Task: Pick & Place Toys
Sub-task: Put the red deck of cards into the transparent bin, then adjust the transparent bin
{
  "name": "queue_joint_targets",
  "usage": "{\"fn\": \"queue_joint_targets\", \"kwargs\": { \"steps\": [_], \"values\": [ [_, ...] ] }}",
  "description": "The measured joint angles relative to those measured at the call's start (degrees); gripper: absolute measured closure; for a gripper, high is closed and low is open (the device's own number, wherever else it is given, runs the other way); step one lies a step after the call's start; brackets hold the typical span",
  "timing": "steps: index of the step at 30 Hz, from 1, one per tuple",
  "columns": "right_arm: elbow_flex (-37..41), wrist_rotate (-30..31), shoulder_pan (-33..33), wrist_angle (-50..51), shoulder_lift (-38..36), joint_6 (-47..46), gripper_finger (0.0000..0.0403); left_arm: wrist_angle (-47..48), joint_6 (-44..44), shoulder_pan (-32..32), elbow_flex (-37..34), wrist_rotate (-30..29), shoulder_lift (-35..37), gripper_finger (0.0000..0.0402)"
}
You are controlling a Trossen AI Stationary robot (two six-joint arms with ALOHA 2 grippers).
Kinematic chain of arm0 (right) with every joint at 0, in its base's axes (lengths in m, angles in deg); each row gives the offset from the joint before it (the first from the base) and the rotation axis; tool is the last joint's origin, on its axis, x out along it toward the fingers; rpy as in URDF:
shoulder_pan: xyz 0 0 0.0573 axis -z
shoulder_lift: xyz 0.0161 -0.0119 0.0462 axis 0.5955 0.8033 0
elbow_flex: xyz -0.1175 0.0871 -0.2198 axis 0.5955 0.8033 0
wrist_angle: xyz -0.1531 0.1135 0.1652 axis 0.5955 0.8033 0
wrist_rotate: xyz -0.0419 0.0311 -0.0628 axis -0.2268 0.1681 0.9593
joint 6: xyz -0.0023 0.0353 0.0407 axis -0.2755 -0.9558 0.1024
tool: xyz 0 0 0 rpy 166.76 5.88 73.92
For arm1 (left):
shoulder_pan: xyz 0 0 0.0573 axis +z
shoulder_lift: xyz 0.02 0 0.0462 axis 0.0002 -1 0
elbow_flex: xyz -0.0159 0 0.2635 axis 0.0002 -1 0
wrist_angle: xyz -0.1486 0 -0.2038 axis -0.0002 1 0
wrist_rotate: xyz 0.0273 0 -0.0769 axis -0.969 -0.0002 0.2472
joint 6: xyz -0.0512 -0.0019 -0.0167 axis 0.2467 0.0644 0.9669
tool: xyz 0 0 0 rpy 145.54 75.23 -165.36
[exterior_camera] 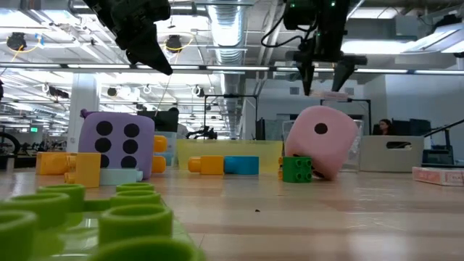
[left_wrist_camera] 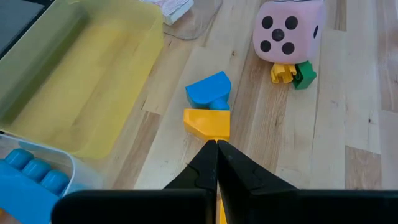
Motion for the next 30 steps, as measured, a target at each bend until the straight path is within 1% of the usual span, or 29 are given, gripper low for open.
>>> {"fn": "queue_joint_targets", "kwargs": {
  "steps": [4,6,9,13,18,25,28,30],
  "values": [
    [-0.01,-2.99,2.89,-1.16,0.0,4.17,0.0021,0.0,0.0,0.0,0.0,0.0,0.0,0.0402],
    [-0.02,-3.19,3.35,-1.34,0.0,4.9,0.0011,0.0,0.0,0.0,0.0,0.01,0.0,0.0402],
    [-0.04,-3.45,2.87,-1.23,0.0,5.23,0.002,0.0,0.02,0.0,0.0,0.01,0.0,0.0402],
    [-0.04,-5.87,0.86,-1.15,0.0,5.21,0.0025,-0.02,0.01,0.0,0.0,0.0,0.0,0.0402],
    [-0.04,-7.48,-4.96,-1.02,0.0,3.88,0.0026,-0.02,0.02,0.0,0.0,0.0,0.0,0.0402],
    [-0.04,-7.37,-14.56,-0.15,0.0,-7.42,0.0034,-0.02,0.9,0.0,0.0,0.0,0.0,0.0402],
    [1.39,-7.11,-17.63,-0.13,-0.02,-12.24,0.0057,-0.02,1.44,0.0,0.0,0.0,0.0,0.0402],
    [3.38,-7.08,-19.02,-0.09,0.0,-14.66,0.0084,0.0,1.46,0.0,0.0,0.0,0.0,0.0402]
  ]
}}
